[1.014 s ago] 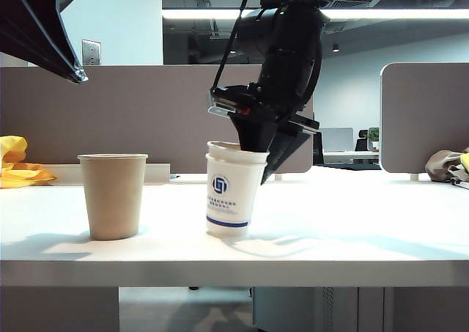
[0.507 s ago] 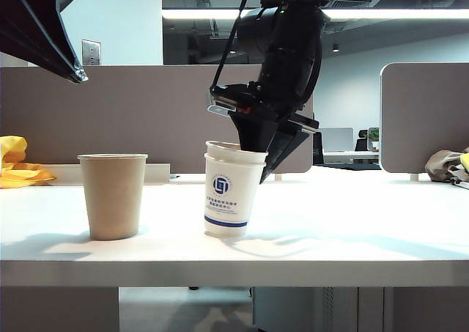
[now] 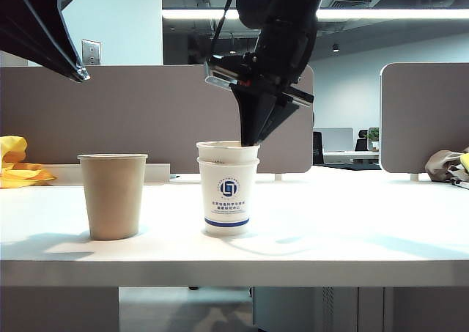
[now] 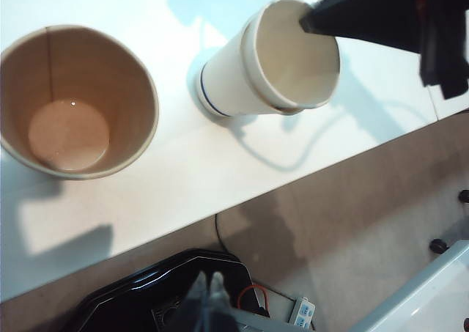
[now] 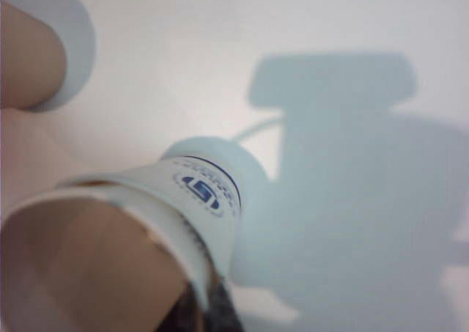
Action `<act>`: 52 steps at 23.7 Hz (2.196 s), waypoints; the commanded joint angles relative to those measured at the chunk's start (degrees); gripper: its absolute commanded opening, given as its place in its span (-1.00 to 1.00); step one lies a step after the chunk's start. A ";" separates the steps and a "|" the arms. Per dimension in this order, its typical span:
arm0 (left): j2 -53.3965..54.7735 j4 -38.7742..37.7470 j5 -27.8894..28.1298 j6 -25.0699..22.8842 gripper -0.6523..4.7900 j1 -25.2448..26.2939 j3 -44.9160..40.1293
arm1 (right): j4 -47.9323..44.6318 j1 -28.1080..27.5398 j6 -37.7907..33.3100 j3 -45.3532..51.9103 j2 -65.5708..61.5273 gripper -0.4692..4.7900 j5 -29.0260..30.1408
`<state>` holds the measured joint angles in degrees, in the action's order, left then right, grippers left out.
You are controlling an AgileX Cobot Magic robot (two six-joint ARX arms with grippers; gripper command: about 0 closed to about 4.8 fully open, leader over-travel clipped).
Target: Pick up all the paper cups on the table one by one and stack them together.
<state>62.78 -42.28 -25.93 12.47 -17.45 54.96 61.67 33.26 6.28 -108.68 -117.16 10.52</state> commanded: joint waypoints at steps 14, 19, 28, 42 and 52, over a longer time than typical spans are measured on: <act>-0.17 0.31 -0.22 -0.26 -0.78 -0.04 0.28 | -0.04 0.11 -0.09 -0.09 -1.84 -0.46 0.04; -0.17 0.50 -0.20 -0.26 -0.78 -0.04 0.28 | -0.39 0.09 -0.09 -0.09 -1.84 -0.75 -0.15; -0.17 0.81 0.79 -0.31 -0.78 -0.04 0.28 | 0.94 0.13 -0.09 -0.59 -1.81 -0.83 -0.11; -1.05 -2.80 6.84 -0.63 -0.78 7.23 4.63 | 1.46 5.20 -0.39 -19.98 -1.81 -0.83 1.40; -1.03 -8.33 7.85 -6.51 -0.78 11.74 6.64 | -2.75 10.03 -0.59 -19.96 -2.99 -0.83 3.19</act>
<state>61.93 -50.46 -18.70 6.61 -5.82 61.41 60.34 42.92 5.85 -128.33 -119.92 13.54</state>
